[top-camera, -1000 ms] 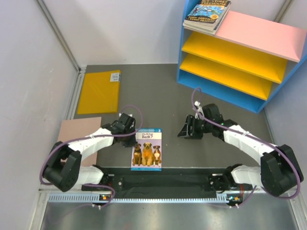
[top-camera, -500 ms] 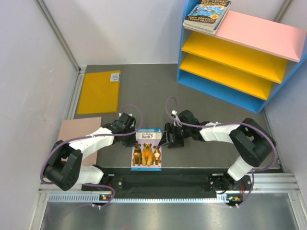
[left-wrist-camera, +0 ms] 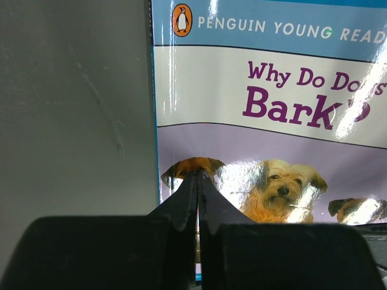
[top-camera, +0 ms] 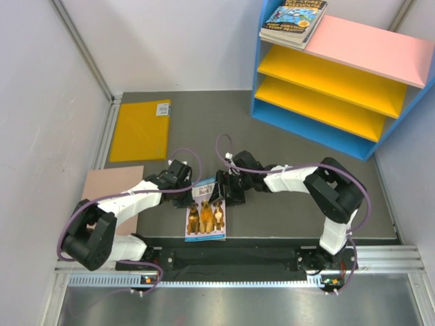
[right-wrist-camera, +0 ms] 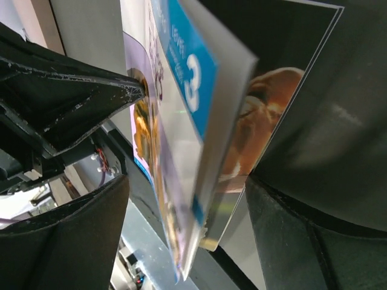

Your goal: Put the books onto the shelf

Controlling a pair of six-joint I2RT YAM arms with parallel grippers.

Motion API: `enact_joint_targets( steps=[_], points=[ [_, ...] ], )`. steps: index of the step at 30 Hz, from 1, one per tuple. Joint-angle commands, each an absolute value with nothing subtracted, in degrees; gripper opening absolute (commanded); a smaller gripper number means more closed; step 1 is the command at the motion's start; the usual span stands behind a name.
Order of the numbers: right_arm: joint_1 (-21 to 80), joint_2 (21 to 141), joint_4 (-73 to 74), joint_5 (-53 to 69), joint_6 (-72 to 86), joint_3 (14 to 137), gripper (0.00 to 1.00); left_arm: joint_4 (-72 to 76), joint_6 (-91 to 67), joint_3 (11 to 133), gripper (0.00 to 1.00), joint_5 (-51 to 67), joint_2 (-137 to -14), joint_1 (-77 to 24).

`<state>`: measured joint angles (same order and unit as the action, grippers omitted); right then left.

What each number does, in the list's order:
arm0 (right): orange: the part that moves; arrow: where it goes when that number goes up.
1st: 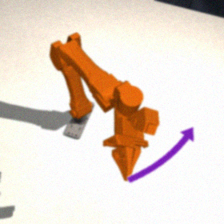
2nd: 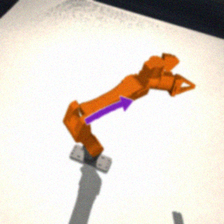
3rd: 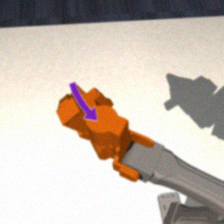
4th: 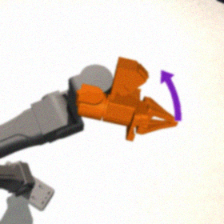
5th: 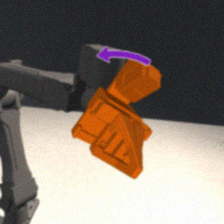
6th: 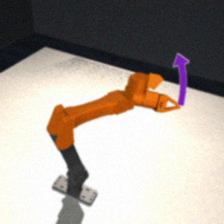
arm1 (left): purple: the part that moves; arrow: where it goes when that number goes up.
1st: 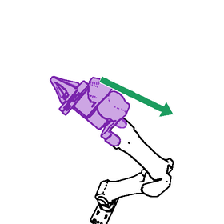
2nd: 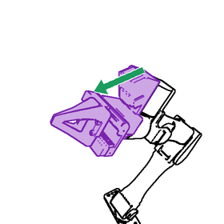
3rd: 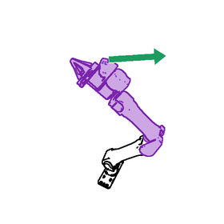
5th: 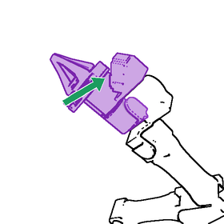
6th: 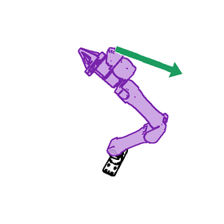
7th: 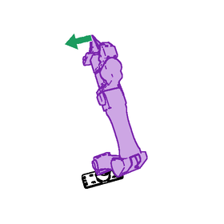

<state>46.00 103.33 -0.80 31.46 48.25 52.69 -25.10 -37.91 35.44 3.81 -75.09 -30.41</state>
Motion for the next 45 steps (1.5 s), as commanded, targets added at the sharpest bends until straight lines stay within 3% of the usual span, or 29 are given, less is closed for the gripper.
enact_joint_targets(
  steps=[1, 4, 8, 12, 14, 15, 17, 18, 21, 23, 31, 40, 43, 44, 45],
  points=[
    [50.71, 106.27, -4.21, 26.63, 48.69, 53.26, 0.77, -24.96, -37.79, 34.01, 0.00, 3.87, -76.03, -30.67],
    [51.24, 104.77, -5.09, 25.84, 48.78, 53.00, 0.72, -24.35, -37.62, 33.84, 0.00, 4.48, -76.38, -30.67],
    [51.42, 105.20, -6.15, 26.89, 48.87, 52.82, 0.10, -23.73, -37.27, 34.01, 0.00, 5.45, -76.64, -30.67],
    [51.42, 104.59, -8.17, 27.77, 49.22, 51.95, 0.00, -24.25, -36.57, 34.71, 0.03, 4.93, -74.80, -30.67],
    [51.33, 102.75, -9.05, 27.86, 48.78, 51.42, 0.00, -24.69, -35.69, 35.77, 0.18, 3.52, -72.09, -30.59],
    [51.33, 101.96, -9.57, 27.86, 48.17, 51.33, 0.00, -25.39, -35.34, 36.12, 0.36, 2.65, -70.77, -30.67],
    [51.15, 99.68, -10.02, 28.12, 46.42, 51.42, 0.00, -25.22, -34.72, 36.91, 0.52, 0.54, -65.78, -30.67],
    [50.98, 98.28, -10.72, 28.39, 45.80, 51.42, 0.00, -25.05, -34.72, 36.91, 0.67, -0.78, -63.83, -30.67],
    [50.10, 96.25, -12.30, 29.70, 44.30, 50.98, 0.00, -21.98, -35.50, 34.21, 0.92, -4.82, -55.04, -30.59],
    [48.96, 95.72, -13.35, 31.55, 43.59, 50.28, 0.00, -18.99, -36.56, 32.27, 0.99, -7.02, -48.47, -30.50],
    [43.95, 91.15, -18.90, 38.57, 42.46, 47.11, 0.00, -12.74, -40.25, 22.68, 0.99, -7.73, -34.82, -30.23],
    [42.63, 89.29, -20.30, 43.06, 40.69, 47.81, 0.00, 1.30, -42.10, 18.46, 0.95, 1.73, -37.87, -30.06],
    [42.63, 90.00, -21.79, 44.03, 41.66, 47.64, 0.00, 8.05, -42.63, 17.93, 0.72, 6.83, -40.68, -30.15],
    [42.63, 90.17, -22.41, 44.21, 41.92, 47.55, 0.00, 9.65, -42.54, 17.93, 0.56, 8.25, -41.39, -30.15],
    [42.54, 90.44, -22.50, 44.30, 42.10, 47.46, 0.00, 10.80, -42.63, 18.36, 0.15, 9.13, -42.01, -30.15]
  ],
)
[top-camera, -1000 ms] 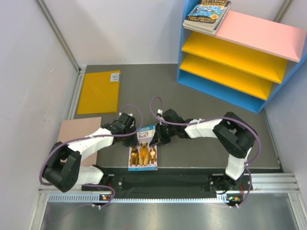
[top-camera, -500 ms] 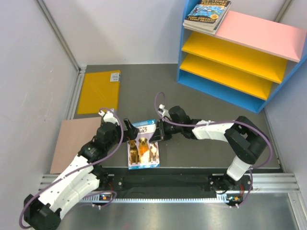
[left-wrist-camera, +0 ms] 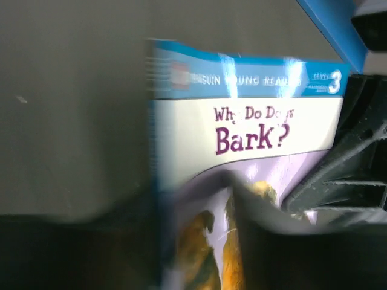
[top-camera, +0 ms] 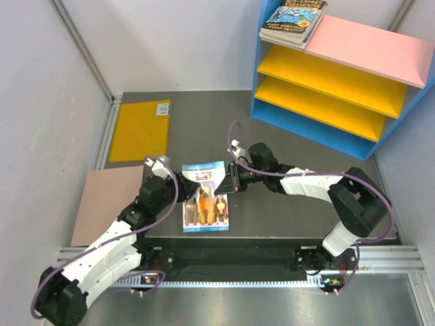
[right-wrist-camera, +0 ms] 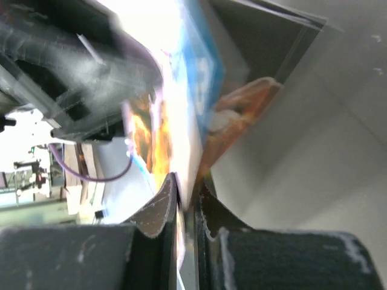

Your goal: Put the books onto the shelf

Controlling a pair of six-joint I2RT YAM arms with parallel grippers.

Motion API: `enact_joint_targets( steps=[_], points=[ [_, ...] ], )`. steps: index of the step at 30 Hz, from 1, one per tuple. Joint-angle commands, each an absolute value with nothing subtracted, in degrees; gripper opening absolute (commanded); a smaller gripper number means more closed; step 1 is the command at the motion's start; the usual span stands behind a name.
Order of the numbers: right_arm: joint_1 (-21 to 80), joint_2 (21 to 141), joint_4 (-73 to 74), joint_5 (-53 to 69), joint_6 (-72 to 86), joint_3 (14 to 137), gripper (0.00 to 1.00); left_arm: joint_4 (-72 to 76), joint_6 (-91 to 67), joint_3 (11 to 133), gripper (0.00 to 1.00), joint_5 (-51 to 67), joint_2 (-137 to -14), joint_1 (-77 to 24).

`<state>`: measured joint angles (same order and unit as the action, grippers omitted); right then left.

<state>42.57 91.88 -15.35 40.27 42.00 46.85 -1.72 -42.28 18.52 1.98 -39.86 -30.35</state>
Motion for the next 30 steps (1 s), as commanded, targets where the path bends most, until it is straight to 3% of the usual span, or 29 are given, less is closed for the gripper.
enact_joint_targets(
  steps=[1, 4, 6, 13, 19, 25, 30],
  points=[
    [42.54, 90.53, -22.59, 44.38, 42.19, 47.46, 0.01, 11.68, -42.54, 18.89, 0.00, 10.18, -42.79, -30.06],
    [42.28, 89.39, -20.05, 41.94, 41.14, 47.38, 0.11, 10.46, -41.93, 22.32, 0.00, 8.97, -43.50, -30.15],
    [41.66, 87.03, -17.67, 40.00, 40.08, 46.41, 0.30, 8.97, -39.82, 26.25, 0.00, 6.69, -43.94, -30.06],
    [37.62, 78.41, -15.03, 36.56, 37.36, 41.23, 0.70, 7.99, -34.19, 37.43, 0.00, 7.29, -53.07, -29.88],
    [34.02, 74.10, -19.59, 39.37, 38.75, 36.04, 0.79, 12.13, -33.84, 43.32, 0.00, 11.69, -58.53, -29.36],
    [32.78, 74.27, -28.11, 42.45, 42.80, 32.96, 0.82, 13.45, -34.45, 48.51, 0.00, 14.76, -60.29, -28.83],
    [32.43, 76.55, -42.34, 44.47, 50.42, 28.49, 0.85, 14.33, -35.77, 52.47, 0.00, 17.31, -61.43, -28.48]
  ],
)
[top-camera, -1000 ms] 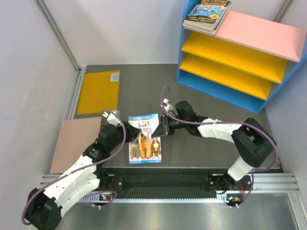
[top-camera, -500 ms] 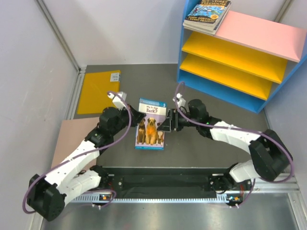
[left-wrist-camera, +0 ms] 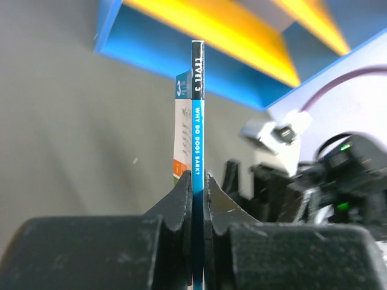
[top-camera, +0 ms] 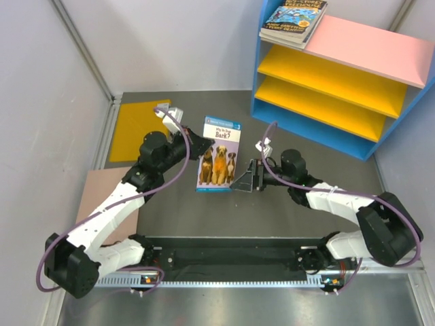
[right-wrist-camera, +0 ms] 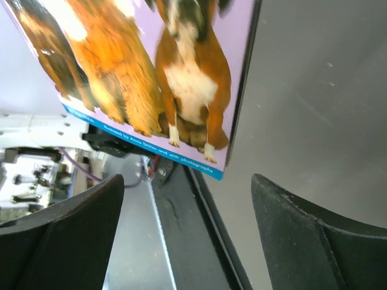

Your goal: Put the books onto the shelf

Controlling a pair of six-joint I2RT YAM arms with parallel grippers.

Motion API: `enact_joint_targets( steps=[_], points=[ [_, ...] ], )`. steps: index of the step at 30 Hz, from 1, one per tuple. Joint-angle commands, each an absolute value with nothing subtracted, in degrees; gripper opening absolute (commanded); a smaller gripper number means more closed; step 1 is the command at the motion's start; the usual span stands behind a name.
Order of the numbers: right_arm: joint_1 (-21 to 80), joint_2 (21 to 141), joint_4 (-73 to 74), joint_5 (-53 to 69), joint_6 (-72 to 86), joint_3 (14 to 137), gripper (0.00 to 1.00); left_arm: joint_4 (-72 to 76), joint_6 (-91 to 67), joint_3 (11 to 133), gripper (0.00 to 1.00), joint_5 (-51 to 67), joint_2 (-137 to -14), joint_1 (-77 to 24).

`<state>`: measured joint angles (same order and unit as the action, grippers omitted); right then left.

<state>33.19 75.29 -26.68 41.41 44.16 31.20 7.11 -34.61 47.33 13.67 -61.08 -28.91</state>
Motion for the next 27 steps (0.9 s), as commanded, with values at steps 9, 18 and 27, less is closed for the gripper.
enact_joint_targets(
  steps=[9, 18, 27],
  points=[
    [31.73, 86.21, -77.93, 45.62, 67.90, 23.38, 0.89, 18.01, -41.48, 54.67, 0.00, 22.84, -62.84, -27.69],
    [31.20, 90.53, -92.20, 44.73, 74.71, 24.43, 0.78, 18.02, -42.54, 53.61, 0.00, 22.94, -62.14, -27.42],
    [31.20, 86.75, -91.23, 42.98, 73.56, 24.70, 0.76, 21.01, -44.74, 51.94, 0.00, 23.82, -63.02, -27.25]
  ],
)
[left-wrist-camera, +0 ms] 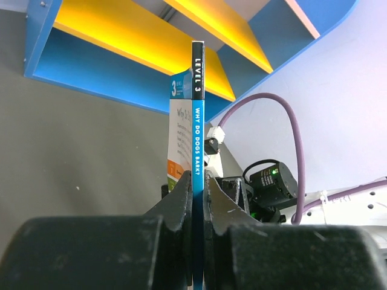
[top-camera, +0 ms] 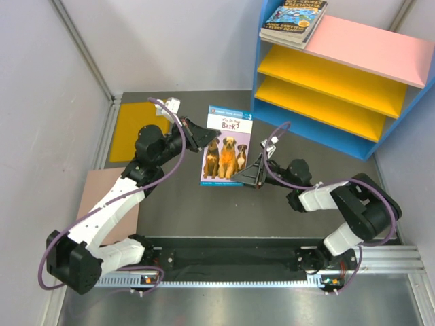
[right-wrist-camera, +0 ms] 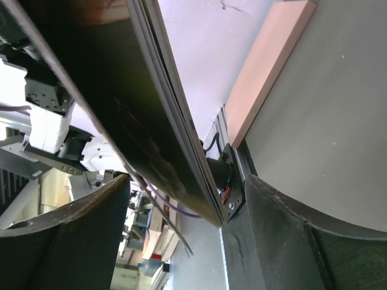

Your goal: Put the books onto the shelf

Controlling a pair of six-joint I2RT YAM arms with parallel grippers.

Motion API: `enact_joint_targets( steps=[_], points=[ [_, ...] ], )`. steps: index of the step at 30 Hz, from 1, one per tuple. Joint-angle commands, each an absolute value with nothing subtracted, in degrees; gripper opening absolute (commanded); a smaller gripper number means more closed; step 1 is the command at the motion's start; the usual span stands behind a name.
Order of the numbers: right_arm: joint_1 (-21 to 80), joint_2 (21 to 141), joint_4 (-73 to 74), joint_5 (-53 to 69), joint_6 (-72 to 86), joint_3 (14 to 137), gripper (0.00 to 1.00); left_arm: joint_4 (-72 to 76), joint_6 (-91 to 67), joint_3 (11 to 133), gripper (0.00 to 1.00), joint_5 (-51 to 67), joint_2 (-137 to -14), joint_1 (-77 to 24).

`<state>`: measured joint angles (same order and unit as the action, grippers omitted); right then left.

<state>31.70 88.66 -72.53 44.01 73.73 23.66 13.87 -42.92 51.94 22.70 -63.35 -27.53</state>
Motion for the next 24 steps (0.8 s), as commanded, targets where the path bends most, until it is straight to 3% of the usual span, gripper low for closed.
enact_joint_targets(
  steps=[1, 3, 6, 7, 8, 12, 13, 14, 15, 17, 18, 22, 24],
  points=[
    [31.20, 86.66, -91.40, 43.07, 73.83, 24.87, 0.74, 20.92, -44.65, 51.77, 0.00, 23.73, -63.10, -27.25],
    [31.20, 86.49, -91.58, 43.07, 74.44, 25.49, 0.69, 19.96, -43.95, 51.77, 0.00, 23.21, -62.93, -27.16],
    [31.20, 86.48, -92.72, 43.85, 75.67, 26.19, 0.36, 18.99, -42.72, 51.68, 0.00, 21.72, -62.40, -26.81],
    [31.20, 86.22, -92.72, 43.94, 76.02, 26.28, 0.09, 18.90, -42.54, 51.68, 0.00, 21.36, -62.23, -26.55],
    [31.20, 85.87, -92.64, 43.86, 76.37, 26.45, 0.00, 18.72, -42.37, 51.77, 0.00, 21.18, -62.31, -26.37],
    [31.20, 82.10, -85.46, 43.95, 74.80, 27.07, 0.00, 14.61, -40.61, 53.26, 0.00, 19.35, -63.10, -25.40],
    [31.20, 79.39, -83.08, 43.86, 72.36, 27.85, 0.00, 13.28, -40.26, 53.52, 0.05, 18.55, -63.37, -25.23],
    [31.20, 77.80, -79.92, 43.68, 70.59, 28.47, 0.00, 12.40, -39.64, 53.70, 0.15, 17.85, -63.46, -25.05],
    [31.20, 75.96, -70.58, 43.33, 68.23, 29.43, 0.00, 10.48, -39.03, 53.70, 0.38, 16.80, -63.46, -24.61],
    [31.20, 69.37, -56.59, 40.80, 56.30, 34.26, 0.00, 9.15, -38.50, 53.53, 0.53, 16.26, -63.63, -24.00],
    [31.38, 67.08, -41.11, 39.30, 51.73, 36.28, 0.00, 8.27, -38.06, 53.44, 0.68, 15.74, -63.63, -23.56],
    [30.94, 58.73, -18.40, 33.32, 35.72, 47.78, 0.00, 4.76, -36.74, 52.03, 0.91, 12.14, -62.76, -22.41],
    [30.68, 57.92, -9.46, 30.51, 32.54, 51.75, 0.00, 3.87, -35.60, 50.98, 0.96, 10.91, -62.14, -21.80]
  ],
)
